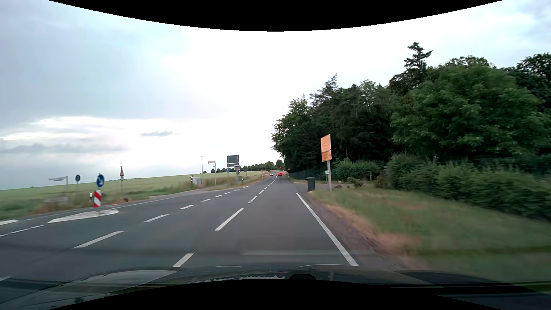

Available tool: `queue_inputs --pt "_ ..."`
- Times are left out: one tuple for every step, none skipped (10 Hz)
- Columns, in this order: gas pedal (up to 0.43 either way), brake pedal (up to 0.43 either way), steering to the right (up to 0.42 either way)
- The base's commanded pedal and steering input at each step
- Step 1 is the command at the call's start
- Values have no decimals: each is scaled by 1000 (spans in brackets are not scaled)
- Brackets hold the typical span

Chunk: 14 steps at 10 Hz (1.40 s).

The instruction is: Follow the waypoints while adhering to traffic rules and regulations

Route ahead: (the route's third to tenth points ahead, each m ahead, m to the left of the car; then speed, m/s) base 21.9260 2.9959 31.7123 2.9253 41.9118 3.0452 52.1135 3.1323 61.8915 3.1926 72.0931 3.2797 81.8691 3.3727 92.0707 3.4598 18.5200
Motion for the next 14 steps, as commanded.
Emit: queue_inputs --pt "59 0 -3" --pt "59 0 -3" --pt "59 0 -4" --pt "59 0 -5" --pt "59 0 -5" --pt "79 0 -4" --pt "98 0 -3" --pt "98 0 -3" --pt "98 0 -3" --pt "110 0 -3" --pt "110 0 -3" --pt "110 0 -2" --pt "118 0 -3" --pt "118 0 -2"
